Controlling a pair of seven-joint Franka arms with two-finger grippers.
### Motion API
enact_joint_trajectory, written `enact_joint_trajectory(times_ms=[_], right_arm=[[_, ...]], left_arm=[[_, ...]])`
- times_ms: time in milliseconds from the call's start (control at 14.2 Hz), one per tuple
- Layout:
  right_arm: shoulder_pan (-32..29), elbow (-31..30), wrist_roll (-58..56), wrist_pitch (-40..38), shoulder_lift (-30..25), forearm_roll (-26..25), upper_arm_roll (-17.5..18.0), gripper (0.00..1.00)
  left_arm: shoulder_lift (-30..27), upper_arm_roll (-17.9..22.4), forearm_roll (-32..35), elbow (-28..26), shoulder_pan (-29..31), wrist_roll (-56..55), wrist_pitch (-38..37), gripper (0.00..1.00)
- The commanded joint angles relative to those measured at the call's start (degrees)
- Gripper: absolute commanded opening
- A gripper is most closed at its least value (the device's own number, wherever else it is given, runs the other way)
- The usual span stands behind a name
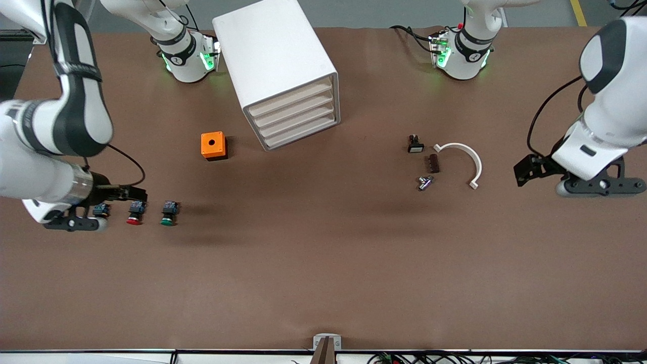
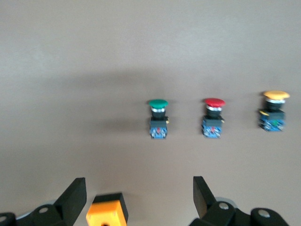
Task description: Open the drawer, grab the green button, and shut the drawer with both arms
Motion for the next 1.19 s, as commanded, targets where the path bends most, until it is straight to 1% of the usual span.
enact_joint_trajectory(times_ms=[0, 281, 351, 492, 843, 1054, 1124], right_arm=[[-0.69, 7.10, 0.74, -7.07, 0.07, -2.76, -0.07, 1.00], [-0.87, 18.09, 0.83, -20.16, -0.72, -3.39, -0.86, 1.00], [-0.95, 19.16, 0.48, -21.41, -0.72, -3.48, -1.03, 1.00], [-1.04, 19.69, 0.30, -21.60, -1.07, -4.62, -1.82, 1.00], [-0.52, 19.69, 0.83, -21.52, -1.34, -5.15, -1.74, 1.00], [-0.52, 19.69, 0.91, -21.43, -1.25, -5.06, -1.83, 1.00], [-0.60, 19.00, 0.83, -20.64, -2.47, -5.41, -1.74, 1.00]], left_arm=[[-5.78, 1.77, -1.86, -2.42, -0.89, 0.88, -3.61, 1.00], [-9.12, 1.77, -3.00, -2.42, -1.07, 0.44, -7.13, 1.00], [-9.65, 1.77, -3.53, -2.42, -1.07, 0.35, -8.01, 1.00], [-10.79, 2.03, -6.07, -2.42, -0.63, 0.35, -9.24, 1.00], [-11.42, 3.00, -7.57, -2.42, -0.72, -1.57, -11.18, 1.00], [-11.07, 3.00, -7.57, -2.24, -0.71, -1.23, -11.01, 1.00], [-10.63, 3.00, -7.49, -2.07, -0.63, -1.06, -10.83, 1.00]])
